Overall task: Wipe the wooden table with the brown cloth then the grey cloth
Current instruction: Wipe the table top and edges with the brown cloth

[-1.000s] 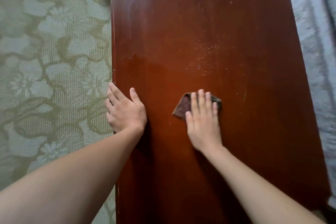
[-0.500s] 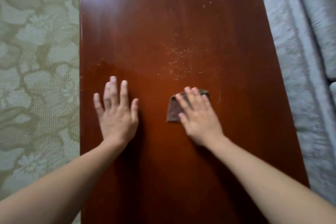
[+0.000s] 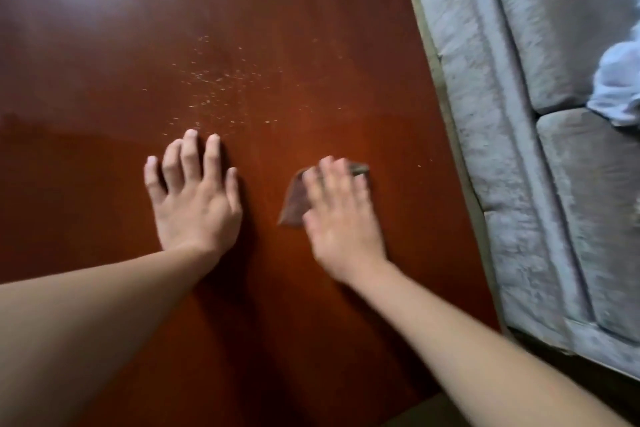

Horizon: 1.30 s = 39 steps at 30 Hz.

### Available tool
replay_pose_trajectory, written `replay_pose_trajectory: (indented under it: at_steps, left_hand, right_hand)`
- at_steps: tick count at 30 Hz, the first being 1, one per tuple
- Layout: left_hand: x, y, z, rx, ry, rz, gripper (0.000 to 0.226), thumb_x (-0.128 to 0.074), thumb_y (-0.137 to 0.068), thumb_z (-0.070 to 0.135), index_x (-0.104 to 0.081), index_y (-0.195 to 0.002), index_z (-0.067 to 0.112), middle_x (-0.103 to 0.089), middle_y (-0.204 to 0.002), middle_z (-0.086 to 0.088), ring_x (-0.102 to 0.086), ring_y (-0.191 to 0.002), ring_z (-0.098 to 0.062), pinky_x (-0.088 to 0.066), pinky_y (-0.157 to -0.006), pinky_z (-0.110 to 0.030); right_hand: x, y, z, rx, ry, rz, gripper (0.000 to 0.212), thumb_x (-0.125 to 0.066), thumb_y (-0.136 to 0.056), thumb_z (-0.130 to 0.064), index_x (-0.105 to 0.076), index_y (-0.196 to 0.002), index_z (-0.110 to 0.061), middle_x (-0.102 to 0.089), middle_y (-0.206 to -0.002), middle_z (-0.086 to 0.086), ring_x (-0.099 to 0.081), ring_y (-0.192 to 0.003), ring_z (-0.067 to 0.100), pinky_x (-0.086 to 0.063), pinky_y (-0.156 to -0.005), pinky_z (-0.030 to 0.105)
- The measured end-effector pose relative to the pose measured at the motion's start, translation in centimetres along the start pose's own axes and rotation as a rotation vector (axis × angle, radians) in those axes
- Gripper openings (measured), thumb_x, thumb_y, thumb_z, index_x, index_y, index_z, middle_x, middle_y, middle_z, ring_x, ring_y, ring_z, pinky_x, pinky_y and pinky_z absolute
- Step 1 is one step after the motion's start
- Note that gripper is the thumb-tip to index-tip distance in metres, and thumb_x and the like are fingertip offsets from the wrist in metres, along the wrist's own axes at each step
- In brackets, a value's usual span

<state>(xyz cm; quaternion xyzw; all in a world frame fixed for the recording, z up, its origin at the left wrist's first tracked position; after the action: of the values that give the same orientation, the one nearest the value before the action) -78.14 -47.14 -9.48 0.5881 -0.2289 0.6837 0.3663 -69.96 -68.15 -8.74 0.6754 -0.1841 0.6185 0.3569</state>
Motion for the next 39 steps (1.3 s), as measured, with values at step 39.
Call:
replay_pose_trajectory:
  at_steps: [39]
  left_hand:
    - [0.3, 0.0, 0.2, 0.000, -0.020, 0.028, 0.064, -0.020, -0.105, 0.048, -0.031, -0.160, 0.019, -0.022, -0.167, -0.010, -0.017, -0.155, -0.030, -0.006, -0.128, -0.056]
  right_hand:
    - [0.6, -2.5, 11.6, -0.559, -0.158, 0.021, 0.072, -0.018, -0.106, -0.054, -0.015, -0.168, -0.018, -0.012, -0.174, 0.015, -0.009, -0.160, 0.037, -0.014, -0.128, 0.058]
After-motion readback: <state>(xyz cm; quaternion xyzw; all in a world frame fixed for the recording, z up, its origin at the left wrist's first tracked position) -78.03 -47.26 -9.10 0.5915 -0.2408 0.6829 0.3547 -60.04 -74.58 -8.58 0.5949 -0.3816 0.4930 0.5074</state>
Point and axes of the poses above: each hand's wrist, its own y-axis away from the middle knuckle, its own x-axis out of the back of the hand, z = x × y, the point moved 1 cm from there along -y, towards the middle knuckle
